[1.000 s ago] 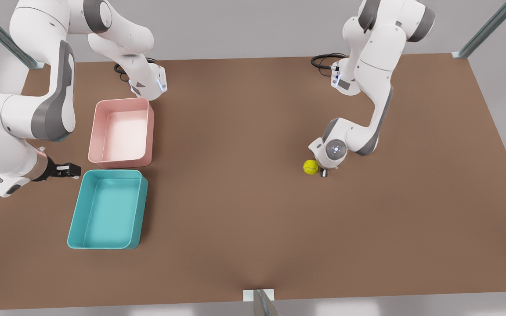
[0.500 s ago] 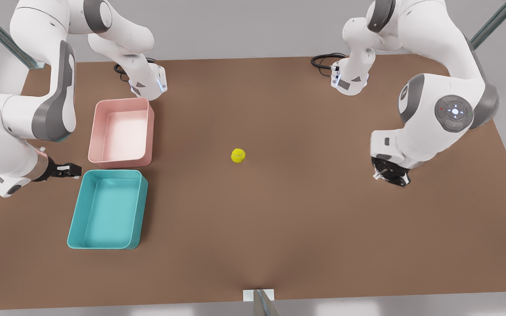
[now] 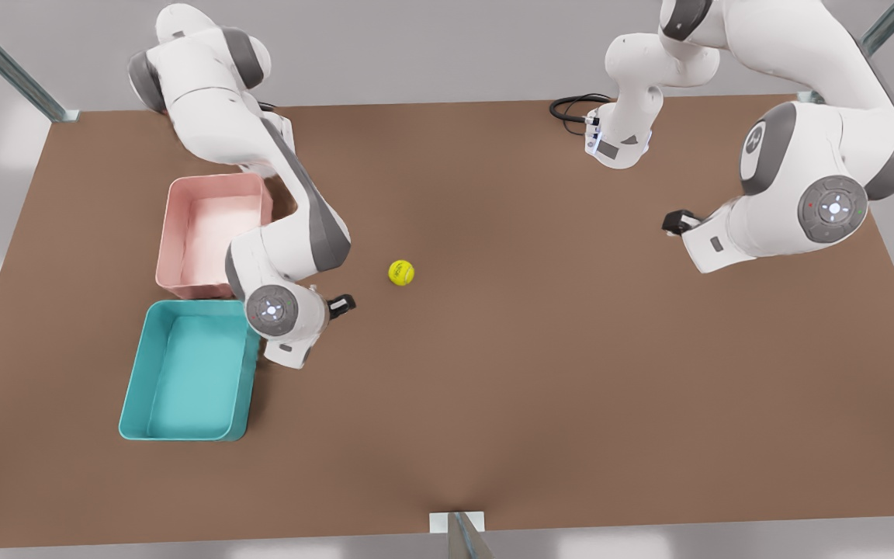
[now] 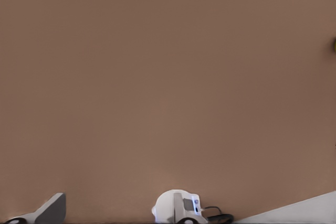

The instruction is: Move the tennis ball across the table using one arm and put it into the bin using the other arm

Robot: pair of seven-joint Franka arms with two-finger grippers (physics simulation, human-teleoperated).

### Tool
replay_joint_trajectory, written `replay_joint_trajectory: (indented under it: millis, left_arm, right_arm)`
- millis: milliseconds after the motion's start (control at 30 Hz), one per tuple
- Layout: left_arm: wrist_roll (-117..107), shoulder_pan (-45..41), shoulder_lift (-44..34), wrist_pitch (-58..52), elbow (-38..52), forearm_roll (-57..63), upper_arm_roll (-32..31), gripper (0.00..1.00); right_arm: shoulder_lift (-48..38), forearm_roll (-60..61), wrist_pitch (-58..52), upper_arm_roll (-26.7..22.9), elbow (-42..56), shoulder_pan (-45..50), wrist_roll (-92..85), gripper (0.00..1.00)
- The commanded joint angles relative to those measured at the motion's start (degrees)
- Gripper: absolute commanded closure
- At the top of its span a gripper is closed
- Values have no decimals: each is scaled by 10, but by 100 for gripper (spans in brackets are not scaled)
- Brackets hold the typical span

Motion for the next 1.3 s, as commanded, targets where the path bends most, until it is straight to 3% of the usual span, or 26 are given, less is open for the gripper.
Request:
replay_joint_trajectory:
  millis: [0,133,267,367,433,633,1267]
  left_arm:
    - [-244,1,1,-31,-1,1,-1,0]
    - [-244,1,0,-26,-13,1,-1,0]
    - [-244,2,-1,-23,-25,1,-1,0]
    - [-244,2,0,-22,-28,1,-1,0]
    - [-244,2,-2,-22,-37,1,-1,0]
    - [-244,3,-2,-22,-37,1,-1,0]
    - [-243,12,2,-21,-37,-5,-1,0]
  right_arm:
    - [31,-4,120,-3,7,57,357,0]
    - [39,-57,258,-4,-63,151,478,0]
    - [-105,-86,446,-1,-326,154,477,0]
    - [-171,-87,469,0,-424,164,478,0]
    - [-184,-86,558,0,-497,188,505,0]
    - [-137,-79,571,3,-474,198,625,0]
    - [-95,-79,523,30,-485,160,624,0]
